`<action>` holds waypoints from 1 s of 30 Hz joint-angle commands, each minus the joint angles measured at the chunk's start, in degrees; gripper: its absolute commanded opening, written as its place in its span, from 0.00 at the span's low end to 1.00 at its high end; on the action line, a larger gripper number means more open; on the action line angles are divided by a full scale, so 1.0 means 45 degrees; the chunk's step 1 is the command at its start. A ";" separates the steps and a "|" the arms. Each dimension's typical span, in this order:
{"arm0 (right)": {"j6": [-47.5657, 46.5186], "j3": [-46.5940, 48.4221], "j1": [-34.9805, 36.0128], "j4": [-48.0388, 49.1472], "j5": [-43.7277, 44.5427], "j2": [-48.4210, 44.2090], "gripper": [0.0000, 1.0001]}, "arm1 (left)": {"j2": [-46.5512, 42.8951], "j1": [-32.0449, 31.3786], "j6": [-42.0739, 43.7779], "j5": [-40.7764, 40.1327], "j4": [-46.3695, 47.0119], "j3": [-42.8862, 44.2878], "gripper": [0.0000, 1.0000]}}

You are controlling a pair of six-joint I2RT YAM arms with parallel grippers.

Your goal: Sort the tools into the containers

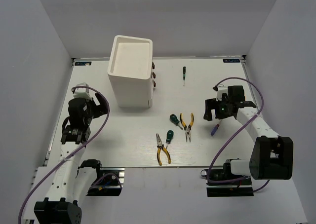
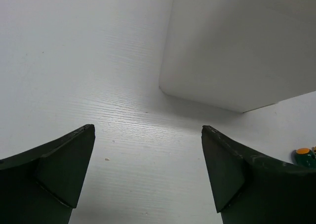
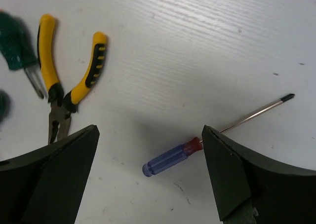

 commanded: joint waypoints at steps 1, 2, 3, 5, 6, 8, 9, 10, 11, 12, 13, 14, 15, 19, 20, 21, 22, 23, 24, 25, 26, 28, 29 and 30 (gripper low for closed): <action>-0.3406 0.0607 -0.0053 -0.1561 -0.2158 -0.0115 0.91 | 0.0314 -0.0038 -0.0135 -0.0149 -0.0383 0.1031 0.98; -0.3964 0.1053 0.0005 -0.2420 -0.2148 0.0001 0.91 | 0.0509 -0.0038 0.0041 0.0280 -0.0383 0.1380 0.78; -0.4105 0.1212 -0.0033 -0.2602 -0.2129 0.0157 0.91 | 0.0646 -0.0038 0.0430 0.0536 -0.0383 0.1577 0.57; -0.5333 0.1448 -0.0092 -0.3345 -0.3359 0.0120 0.91 | 0.1036 -0.0038 0.0706 0.1045 -0.0499 0.2260 0.00; -0.5260 0.1390 -0.0053 -0.3056 -0.3591 0.0100 0.91 | 0.1579 -0.0038 0.0823 0.1201 -0.0616 0.2514 0.00; -0.5590 0.1273 -0.0092 -0.2859 -0.4777 0.0003 0.52 | 0.2168 -0.0038 0.1292 0.2039 -0.0754 0.3334 0.00; -0.5456 0.1253 -0.0053 -0.2375 -0.4920 -0.0114 0.01 | 0.2461 -0.0038 0.1467 0.2429 -0.0754 0.3646 0.00; -0.5377 0.0924 -0.0033 -0.1867 -0.5076 -0.0192 0.00 | 0.3102 -0.0038 0.1798 0.3148 -0.0889 0.4326 0.00; -0.5492 0.0863 -0.0014 -0.1398 -0.6315 -0.0386 0.00 | 0.3437 -0.0231 0.1975 0.3407 -0.0891 0.4739 0.00; -0.5667 0.0843 -0.0014 0.0038 -0.6656 -0.0466 0.00 | 0.3788 -0.0233 0.2131 0.3738 -0.1103 0.5130 0.22; -0.5940 0.0669 0.0044 0.0632 -0.7027 -0.0389 0.09 | 0.4120 -0.0233 0.2288 0.4360 -0.1260 0.5830 0.43; -0.6039 0.0648 0.0006 0.1972 -0.8752 -0.0272 0.32 | 0.4627 -0.0233 0.2289 0.4579 -0.1262 0.6127 0.63; -0.6175 0.0725 0.0025 0.3126 -0.9233 0.0367 0.42 | 0.4806 -0.0233 0.2289 0.4755 -0.1262 0.6362 0.87; -0.5692 0.3698 0.0725 0.4853 -1.2141 0.3364 0.69 | 0.5392 -0.0233 0.2133 0.4583 -0.0697 0.7007 1.00; -0.4973 0.4216 0.0845 0.4953 -1.2341 0.3942 0.69 | 0.5548 -0.0233 0.2017 0.4465 -0.0695 0.7202 1.00; -0.4599 0.4705 0.0942 0.5244 -1.2440 0.5011 0.69 | 0.5724 -0.0233 0.2016 0.4213 -0.0695 0.7494 1.00; -0.4305 0.6141 0.1291 0.6427 -1.2325 0.5950 0.69 | 0.6054 -0.0233 0.2016 0.4210 -0.0695 0.7632 1.00; -0.3470 0.6561 0.1353 0.6787 -1.2266 0.6327 0.70 | 0.6231 -0.0233 0.1881 0.4017 -0.0579 0.7634 1.00; -0.3114 0.7455 0.1470 0.7119 -1.1782 0.7104 0.70 | 0.6349 -0.0233 0.1879 0.4015 -0.0443 0.7827 1.00; -0.2859 0.8430 0.1703 0.7876 -1.1680 0.7827 0.70 | 0.6679 -0.0233 0.1879 0.4015 -0.0268 0.7964 1.00; -0.2083 0.8962 0.1802 0.8019 -1.1621 0.8530 0.70 | 0.6895 -0.0233 0.1744 0.4015 0.0063 0.8082 1.00; -0.1687 1.0970 0.2036 0.7885 -1.1446 0.9682 0.68 | 0.7422 -0.0233 0.1607 0.4287 0.0221 0.8608 0.97; -0.1646 1.1385 0.2134 0.7749 -1.1368 0.9941 0.67 | 0.7695 -0.0233 0.1606 0.4288 0.0223 0.8746 0.95; -0.1588 1.2163 0.2232 0.7651 -1.1251 1.0156 0.65 | 0.8220 -0.0233 0.1490 0.4288 0.0397 0.9037 0.93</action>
